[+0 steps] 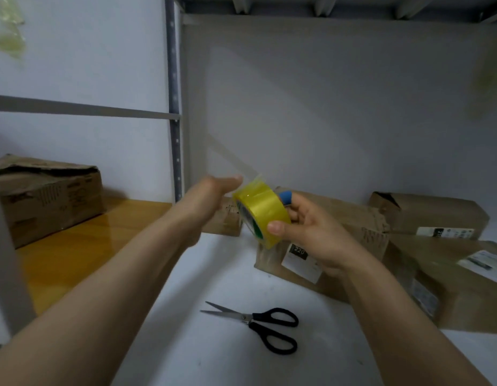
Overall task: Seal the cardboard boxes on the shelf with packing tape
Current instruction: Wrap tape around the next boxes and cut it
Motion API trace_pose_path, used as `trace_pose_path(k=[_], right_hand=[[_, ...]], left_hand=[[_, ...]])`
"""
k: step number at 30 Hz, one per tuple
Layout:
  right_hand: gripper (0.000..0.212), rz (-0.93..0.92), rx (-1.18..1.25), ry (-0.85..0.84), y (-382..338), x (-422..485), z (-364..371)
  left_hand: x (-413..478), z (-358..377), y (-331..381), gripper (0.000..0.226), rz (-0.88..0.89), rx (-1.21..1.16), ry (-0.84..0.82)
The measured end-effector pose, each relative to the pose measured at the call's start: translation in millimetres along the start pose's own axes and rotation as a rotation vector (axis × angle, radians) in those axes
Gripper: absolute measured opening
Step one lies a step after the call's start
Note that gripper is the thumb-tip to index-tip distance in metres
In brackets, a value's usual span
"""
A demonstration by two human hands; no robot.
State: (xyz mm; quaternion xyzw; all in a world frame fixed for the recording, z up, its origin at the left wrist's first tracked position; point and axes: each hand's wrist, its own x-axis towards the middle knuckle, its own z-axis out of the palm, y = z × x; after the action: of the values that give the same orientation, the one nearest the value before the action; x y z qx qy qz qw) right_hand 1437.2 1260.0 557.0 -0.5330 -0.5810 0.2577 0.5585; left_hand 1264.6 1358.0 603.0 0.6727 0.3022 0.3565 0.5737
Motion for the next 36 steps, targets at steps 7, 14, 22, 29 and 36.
trace_pose_path(k=[7, 14, 22, 29, 36], right_hand=[[0.038, 0.019, 0.022, -0.119, -14.5, -19.7, -15.5], [0.059, 0.017, -0.007, -0.085, -52.3, -40.6, -45.3], [0.06, -0.052, -0.616, 0.313, -117.7, -12.8, -102.8], [0.061, 0.017, -0.838, 0.302, -95.8, 15.7, -110.7], [0.051, 0.037, -0.781, 0.404, -55.2, 18.9, -127.4]], left_hand=[[14.6, -7.8, 8.2, 0.023, 0.18, 0.088, -0.315], [26.8, 35.2, 50.1, 0.019, 0.221, 0.06, -0.102], [64.4, 72.1, 108.8, 0.018, 0.554, 0.146, -0.017], [111.1, 86.4, 62.9, 0.004, 0.402, 0.027, 0.078], [125.7, 95.7, 28.4, 0.013, -0.044, -0.126, -0.104]])
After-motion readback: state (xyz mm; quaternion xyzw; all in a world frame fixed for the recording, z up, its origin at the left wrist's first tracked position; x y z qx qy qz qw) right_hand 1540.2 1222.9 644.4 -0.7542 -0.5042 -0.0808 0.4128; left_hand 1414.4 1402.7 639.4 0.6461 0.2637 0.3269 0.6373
